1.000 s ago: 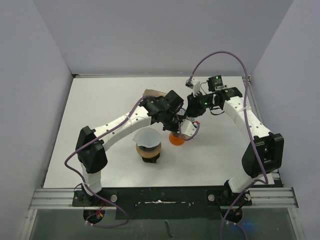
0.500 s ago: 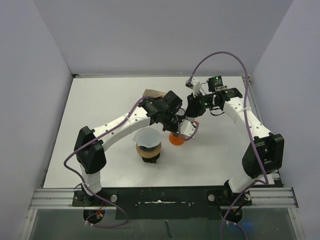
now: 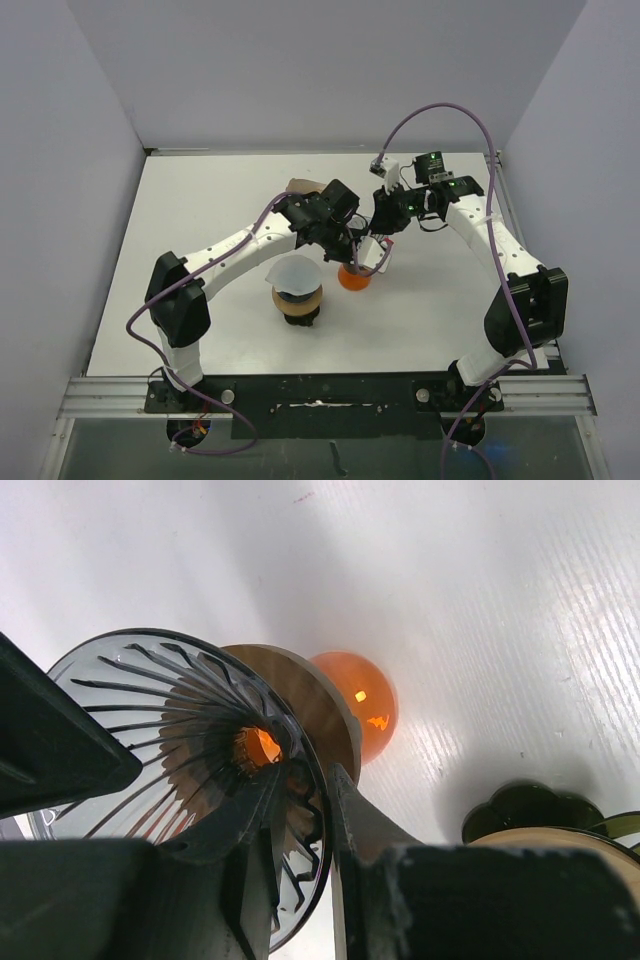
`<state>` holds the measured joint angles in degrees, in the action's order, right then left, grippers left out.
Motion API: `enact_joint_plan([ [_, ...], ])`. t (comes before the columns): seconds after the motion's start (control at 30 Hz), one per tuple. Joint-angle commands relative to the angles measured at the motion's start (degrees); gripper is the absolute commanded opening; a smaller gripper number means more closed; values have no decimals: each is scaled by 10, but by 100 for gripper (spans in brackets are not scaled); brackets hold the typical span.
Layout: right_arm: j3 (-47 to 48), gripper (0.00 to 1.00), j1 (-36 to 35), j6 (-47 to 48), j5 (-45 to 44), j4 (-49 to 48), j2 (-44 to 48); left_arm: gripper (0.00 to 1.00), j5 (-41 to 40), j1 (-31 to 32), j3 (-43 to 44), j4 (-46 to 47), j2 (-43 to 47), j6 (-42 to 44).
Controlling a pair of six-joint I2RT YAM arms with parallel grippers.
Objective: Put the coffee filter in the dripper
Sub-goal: Place the coffee dripper in the dripper holder.
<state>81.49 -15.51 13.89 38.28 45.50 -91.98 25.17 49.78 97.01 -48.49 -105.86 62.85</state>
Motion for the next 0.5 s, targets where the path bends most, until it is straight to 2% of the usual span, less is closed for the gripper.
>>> enact_joint_plan([
  [0.0, -26, 14, -12, 26, -44, 45, -17, 10, -28, -28, -25, -42, -18, -25],
  [0.47, -38, 14, -11, 29, -44, 39, -25, 10, -26, -31, -40, -43, -21, -24],
])
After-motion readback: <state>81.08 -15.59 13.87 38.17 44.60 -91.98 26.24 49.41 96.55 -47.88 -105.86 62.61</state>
